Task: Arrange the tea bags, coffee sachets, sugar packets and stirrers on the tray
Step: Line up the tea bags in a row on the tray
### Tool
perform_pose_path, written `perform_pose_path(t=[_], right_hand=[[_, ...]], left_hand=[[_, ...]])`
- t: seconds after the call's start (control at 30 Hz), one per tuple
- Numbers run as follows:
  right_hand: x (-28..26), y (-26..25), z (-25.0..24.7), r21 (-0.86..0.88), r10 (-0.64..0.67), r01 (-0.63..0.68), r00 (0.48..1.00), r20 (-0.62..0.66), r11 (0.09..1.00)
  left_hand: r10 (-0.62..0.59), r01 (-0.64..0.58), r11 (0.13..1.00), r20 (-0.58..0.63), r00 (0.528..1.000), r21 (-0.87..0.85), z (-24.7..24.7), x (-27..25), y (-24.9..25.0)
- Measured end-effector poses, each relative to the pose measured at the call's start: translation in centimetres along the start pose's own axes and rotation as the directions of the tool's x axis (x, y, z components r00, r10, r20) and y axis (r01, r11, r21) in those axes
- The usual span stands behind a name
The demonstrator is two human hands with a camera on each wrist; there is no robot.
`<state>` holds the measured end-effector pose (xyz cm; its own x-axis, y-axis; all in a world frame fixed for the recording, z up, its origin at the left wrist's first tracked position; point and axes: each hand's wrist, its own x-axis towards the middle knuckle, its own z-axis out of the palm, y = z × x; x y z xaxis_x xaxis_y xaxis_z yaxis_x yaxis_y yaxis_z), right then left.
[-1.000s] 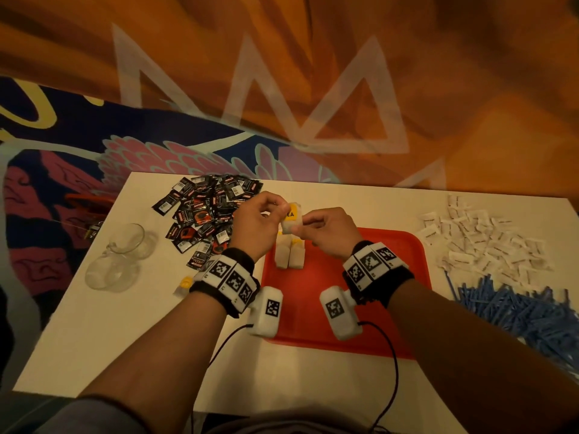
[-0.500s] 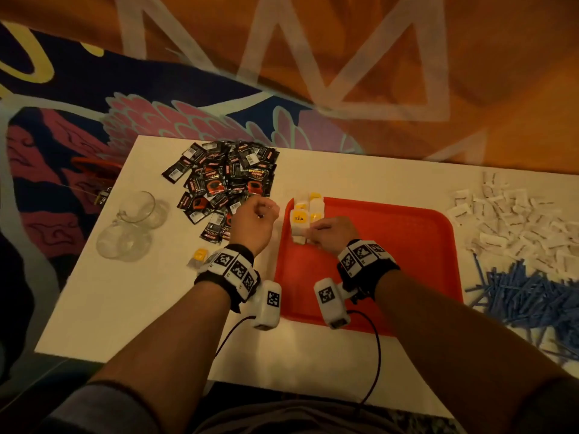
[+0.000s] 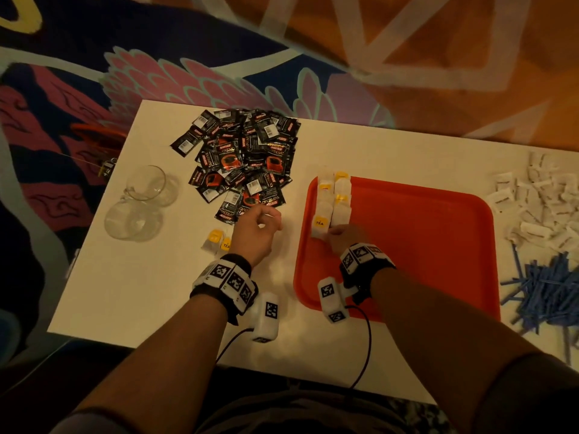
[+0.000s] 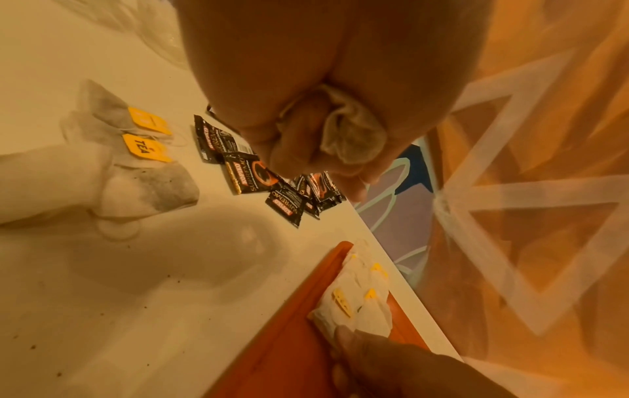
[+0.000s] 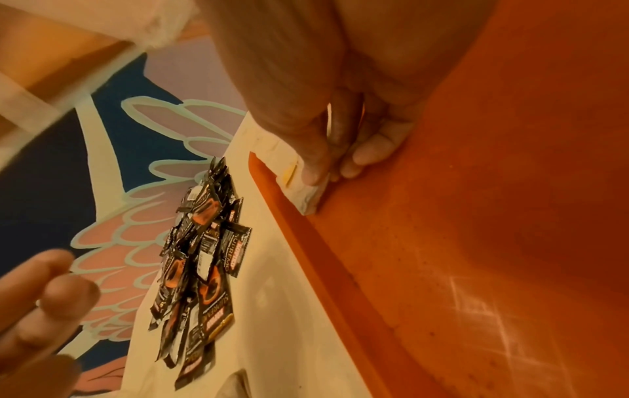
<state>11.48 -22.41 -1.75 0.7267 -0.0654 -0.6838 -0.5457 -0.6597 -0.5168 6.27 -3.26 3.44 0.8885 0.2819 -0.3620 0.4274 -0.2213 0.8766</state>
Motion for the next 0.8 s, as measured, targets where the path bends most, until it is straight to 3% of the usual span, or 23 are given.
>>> perform_pose_path(t=[0.27, 0.4, 0.57, 0.7, 0.77, 0.8], right_hand=[[-0.3, -0.5, 0.1, -0.079, 0.039, -0.048, 0.993, -0.109, 0.996], [-0.7, -0.6, -0.2, -0.122, 0.042, -0.055, 0.993, -0.107, 0.991], [-1.2, -0.6, -1.6, 0.015, 0.03, -0.029, 0.995, -0.1, 0.999], [-3.1, -2.0, -3.5, 0.065, -0.218, 0.226, 0.97, -0.106, 0.972], [-4.9, -3.0, -4.8, 0.082, -0.409, 0.417, 0.907, -0.1, 0.905], [-5.7, -3.3, -5.5, 0.079, -0.525, 0.53, 0.848, -0.073, 0.844]], left_hand=[[-0.017, 0.017, 1.0, 0.008, 1.0, -0.004, -0.5, 0.2, -0.2], [-0.088, 0.09, 0.993, 0.035, 0.996, -0.073, 0.0, 0.4, 0.3], [-0.163, 0.173, 0.97, 0.069, 0.984, -0.173, 0.7, 0.6, 1.5], [-0.229, 0.257, 0.929, 0.13, 0.965, -0.267, 1.6, 0.8, 3.1], [-0.243, 0.292, 0.898, 0.182, 0.953, -0.328, 2.1, 0.8, 4.1], [-0.245, 0.307, 0.881, 0.209, 0.947, -0.36, 2.4, 0.8, 4.8]])
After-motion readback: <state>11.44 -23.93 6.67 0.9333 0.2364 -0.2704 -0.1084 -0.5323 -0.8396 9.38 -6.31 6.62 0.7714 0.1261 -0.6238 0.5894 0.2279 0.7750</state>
